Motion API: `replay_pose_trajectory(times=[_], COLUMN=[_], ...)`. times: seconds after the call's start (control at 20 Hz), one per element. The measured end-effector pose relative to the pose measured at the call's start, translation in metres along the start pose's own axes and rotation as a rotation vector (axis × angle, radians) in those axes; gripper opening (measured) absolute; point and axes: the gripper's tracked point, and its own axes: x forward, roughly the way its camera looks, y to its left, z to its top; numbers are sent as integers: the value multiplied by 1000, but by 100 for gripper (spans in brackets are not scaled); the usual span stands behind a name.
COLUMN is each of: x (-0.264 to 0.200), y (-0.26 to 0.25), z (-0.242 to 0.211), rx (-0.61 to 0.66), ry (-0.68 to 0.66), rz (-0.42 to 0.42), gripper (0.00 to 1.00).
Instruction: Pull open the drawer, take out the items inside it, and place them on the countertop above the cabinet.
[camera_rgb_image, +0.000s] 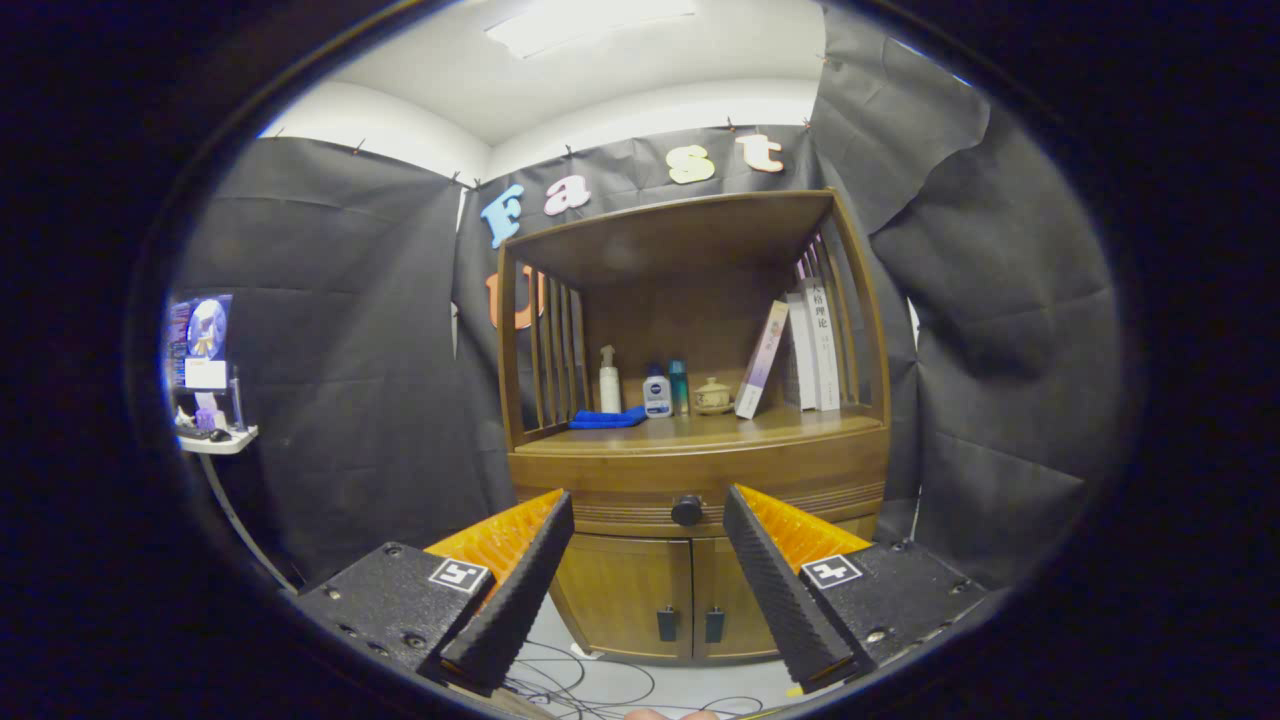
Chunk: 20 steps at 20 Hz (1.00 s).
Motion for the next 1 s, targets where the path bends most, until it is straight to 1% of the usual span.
replay_pose_trajectory(times=[0.25,0.55,1.0], x=[1,17,69], y=[-6,-10,-32], z=[1,-2,-25], rx=[3,0,-3], ry=[-4,4,39], rz=[-18,-26,-73], gripper=[99,99,99])
